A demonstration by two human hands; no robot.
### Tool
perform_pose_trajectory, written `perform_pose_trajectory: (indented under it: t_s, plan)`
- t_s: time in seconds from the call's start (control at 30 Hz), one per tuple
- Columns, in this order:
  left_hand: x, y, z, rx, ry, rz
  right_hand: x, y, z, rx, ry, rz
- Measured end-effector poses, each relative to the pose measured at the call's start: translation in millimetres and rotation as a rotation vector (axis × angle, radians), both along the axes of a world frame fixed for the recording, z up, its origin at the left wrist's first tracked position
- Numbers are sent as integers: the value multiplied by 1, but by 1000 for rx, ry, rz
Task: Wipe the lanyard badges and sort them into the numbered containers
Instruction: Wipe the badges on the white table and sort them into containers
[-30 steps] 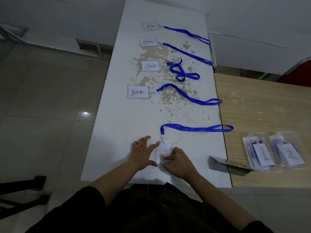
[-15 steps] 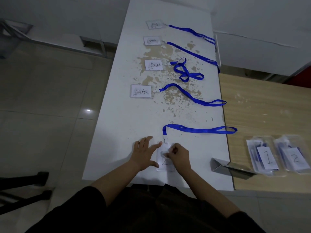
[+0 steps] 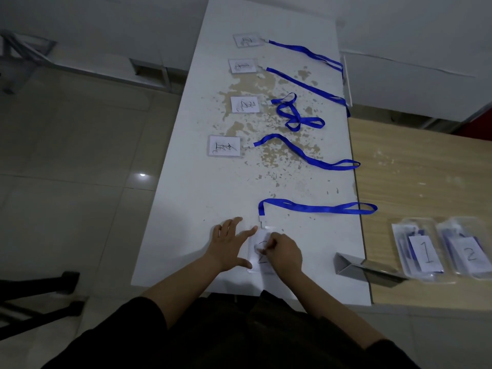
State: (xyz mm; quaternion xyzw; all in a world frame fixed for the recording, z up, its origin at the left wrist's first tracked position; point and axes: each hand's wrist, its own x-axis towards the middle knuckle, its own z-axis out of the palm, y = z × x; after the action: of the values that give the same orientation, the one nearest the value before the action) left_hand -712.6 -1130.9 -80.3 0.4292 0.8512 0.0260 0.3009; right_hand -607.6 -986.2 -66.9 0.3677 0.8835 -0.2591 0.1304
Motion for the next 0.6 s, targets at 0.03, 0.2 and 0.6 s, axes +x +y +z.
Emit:
perform_pose_trajectory:
  t_s: [0.03, 0.2, 0.6]
  plan:
    - [0, 0, 0, -2, 2, -1, 8, -6, -2, -7, -23, 38]
    - [-1, 1, -1, -5, -10, 4, 12, -7, -3, 59, -47, 78]
    - [1, 3, 2, -30, -26, 22, 8, -1, 3, 97, 1, 40]
